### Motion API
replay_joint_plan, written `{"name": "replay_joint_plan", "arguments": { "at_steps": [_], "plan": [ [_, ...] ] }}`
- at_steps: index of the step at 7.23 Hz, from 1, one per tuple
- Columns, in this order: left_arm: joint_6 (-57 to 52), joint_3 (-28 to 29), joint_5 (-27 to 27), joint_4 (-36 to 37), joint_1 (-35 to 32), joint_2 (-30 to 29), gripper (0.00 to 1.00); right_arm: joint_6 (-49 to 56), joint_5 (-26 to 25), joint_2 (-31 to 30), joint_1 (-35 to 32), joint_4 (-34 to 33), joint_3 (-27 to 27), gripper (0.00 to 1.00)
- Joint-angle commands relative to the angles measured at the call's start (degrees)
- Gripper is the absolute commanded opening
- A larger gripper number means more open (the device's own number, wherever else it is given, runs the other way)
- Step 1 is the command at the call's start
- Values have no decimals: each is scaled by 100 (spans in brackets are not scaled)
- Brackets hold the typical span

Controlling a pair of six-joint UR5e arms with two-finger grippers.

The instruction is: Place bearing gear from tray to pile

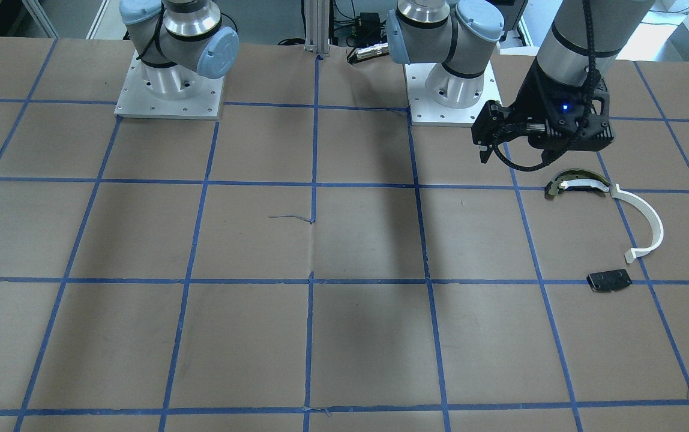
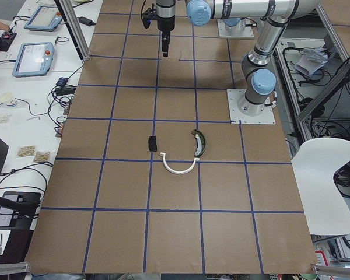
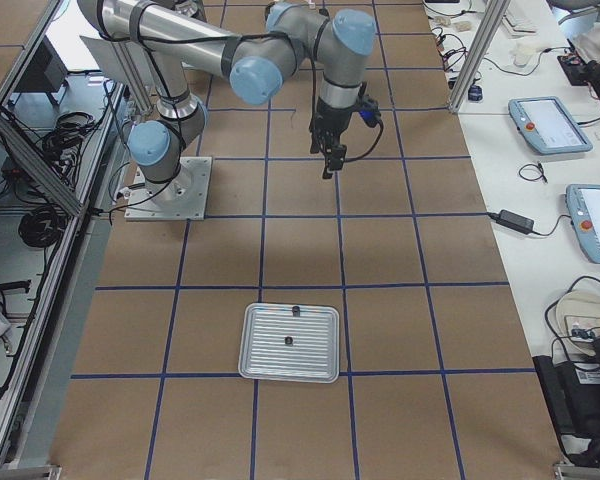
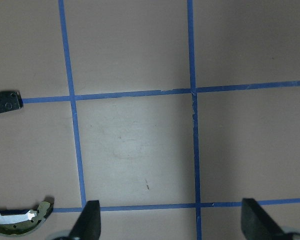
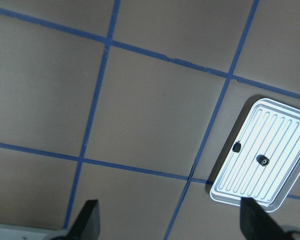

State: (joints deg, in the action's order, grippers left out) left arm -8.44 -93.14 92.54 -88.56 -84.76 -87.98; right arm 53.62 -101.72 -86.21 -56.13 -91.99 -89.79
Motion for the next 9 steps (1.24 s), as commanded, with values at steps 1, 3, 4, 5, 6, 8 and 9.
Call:
{"name": "replay_joint_plan", "arguments": {
  "at_steps": [1,3,4,5,6,8,9],
  "plan": [
    [0,-3,-43,23,-5,9,100,2939,450,462,1126,-1245,-503,100],
    [-9,-3,-34,23,-5,18,100,4220,626,1086,1795,-2064,-828,99],
    [-9,-12,-26,23,-14,18,100,5271,827,1219,2007,-2512,-978,98],
    [-9,-12,1,14,-14,35,100,6056,934,1255,2218,-2734,-1136,96],
    [-9,-12,18,5,-14,27,100,6768,1179,1377,2542,-2824,-1225,95],
    [-9,-3,36,5,-14,27,100,7448,1723,1902,2781,-3149,-1147,93],
    [-9,-3,45,5,-14,27,100,7583,1943,2071,2939,-3185,-1146,93]
  ]
}}
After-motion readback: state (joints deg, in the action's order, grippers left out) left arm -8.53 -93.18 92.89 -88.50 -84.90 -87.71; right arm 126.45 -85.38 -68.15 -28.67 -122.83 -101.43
